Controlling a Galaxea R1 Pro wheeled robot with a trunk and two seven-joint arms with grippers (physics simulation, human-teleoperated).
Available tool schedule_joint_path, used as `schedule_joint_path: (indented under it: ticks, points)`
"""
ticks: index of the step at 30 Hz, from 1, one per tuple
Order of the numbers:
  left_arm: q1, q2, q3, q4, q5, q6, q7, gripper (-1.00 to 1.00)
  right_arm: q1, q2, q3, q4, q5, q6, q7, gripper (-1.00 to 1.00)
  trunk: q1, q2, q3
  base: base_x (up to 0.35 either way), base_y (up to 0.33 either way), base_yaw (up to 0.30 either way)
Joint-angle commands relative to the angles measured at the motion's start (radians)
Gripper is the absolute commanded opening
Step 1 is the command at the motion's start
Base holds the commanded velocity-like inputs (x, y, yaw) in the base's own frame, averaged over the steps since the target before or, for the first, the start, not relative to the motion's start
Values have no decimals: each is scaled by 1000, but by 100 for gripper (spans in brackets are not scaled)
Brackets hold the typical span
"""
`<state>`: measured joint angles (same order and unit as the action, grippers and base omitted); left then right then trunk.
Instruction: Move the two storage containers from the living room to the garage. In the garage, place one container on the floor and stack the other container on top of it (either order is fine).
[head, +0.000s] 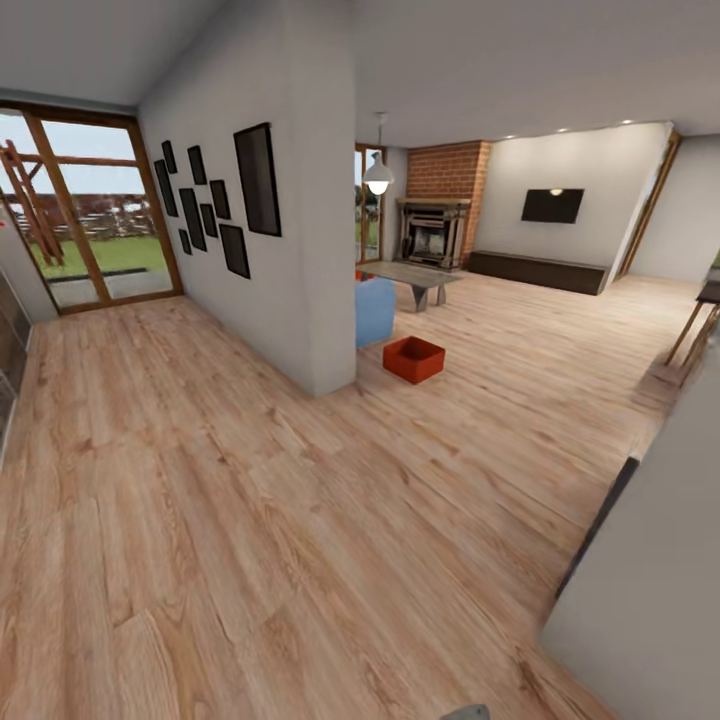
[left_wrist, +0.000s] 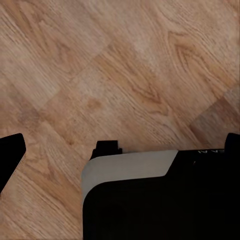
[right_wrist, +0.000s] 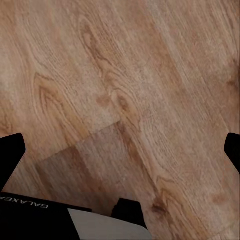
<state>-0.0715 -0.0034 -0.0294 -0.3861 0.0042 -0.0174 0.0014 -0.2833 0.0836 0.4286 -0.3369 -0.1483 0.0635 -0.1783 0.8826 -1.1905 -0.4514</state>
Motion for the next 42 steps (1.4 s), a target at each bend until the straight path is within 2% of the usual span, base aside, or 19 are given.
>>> schedule_joint_path:
  ticks: [1, 42]
  points:
    - [-1, 0, -3, 0, 0, -2, 0, 100, 0, -1, 9, -2, -10, 6, -7, 100, 1, -1, -2, 332, 0, 83]
    - [-1, 0, -3, 0, 0, -2, 0, 100, 0, -1, 10, -1, -10, 6, -7, 100, 1, -1, -5, 332, 0, 4]
